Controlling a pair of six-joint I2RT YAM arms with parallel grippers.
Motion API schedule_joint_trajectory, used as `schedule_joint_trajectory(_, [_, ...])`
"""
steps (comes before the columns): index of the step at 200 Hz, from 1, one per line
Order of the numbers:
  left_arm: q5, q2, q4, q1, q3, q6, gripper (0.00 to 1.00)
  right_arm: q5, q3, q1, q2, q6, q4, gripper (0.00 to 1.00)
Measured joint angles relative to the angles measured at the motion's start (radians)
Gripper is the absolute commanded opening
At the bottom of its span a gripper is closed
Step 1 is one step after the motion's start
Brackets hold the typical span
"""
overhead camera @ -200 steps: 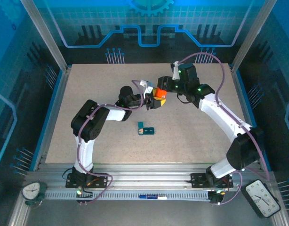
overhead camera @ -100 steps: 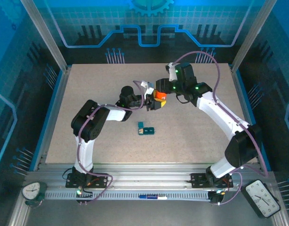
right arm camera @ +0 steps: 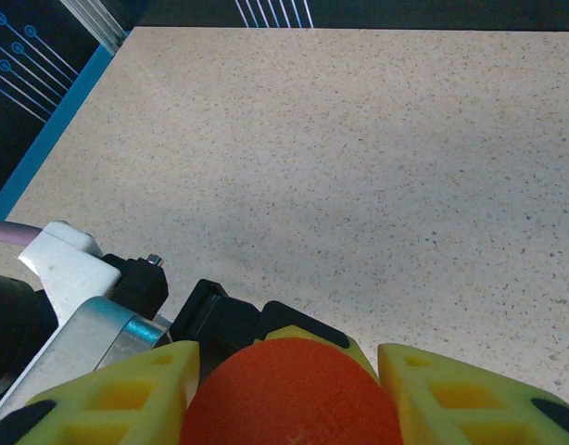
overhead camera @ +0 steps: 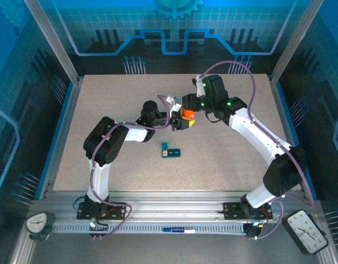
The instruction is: Sort the pills into containers
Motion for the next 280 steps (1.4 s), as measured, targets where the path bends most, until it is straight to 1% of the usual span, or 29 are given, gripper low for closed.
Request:
schedule_joint_trajectory(37, [0.005, 0.0, 0.0, -0.002, 0.0, 0.002, 0.0, -0.001, 0.002, -0.001, -0.003, 0.0, -0.012, 0.36])
schedule_joint_trajectory(75, [0.011, 0.0, -0.006, -0.002, 0.0, 0.002, 0.0, -0.016, 0.002, -0.007, -0.004, 0.0, -0.018, 0.38])
schedule_joint_trajectory(189, [0.065, -0.01, -0.06, -0.002, 0.003, 0.018, 0.0, -0.069, 0.024, -0.027, -0.004, 0.0, -0.089, 0.37])
schedule_joint_trajectory(243, [0.089, -0.01, -0.113, -0.002, 0.017, 0.018, 0.0, -0.07, 0.04, -0.034, 0.005, -0.022, -0.118, 0.49])
schedule_joint_trajectory(280, [0.095, -0.01, -0.118, -0.002, 0.032, 0.018, 0.0, -0.089, 0.085, -0.04, 0.021, -0.022, -0.16, 0.52])
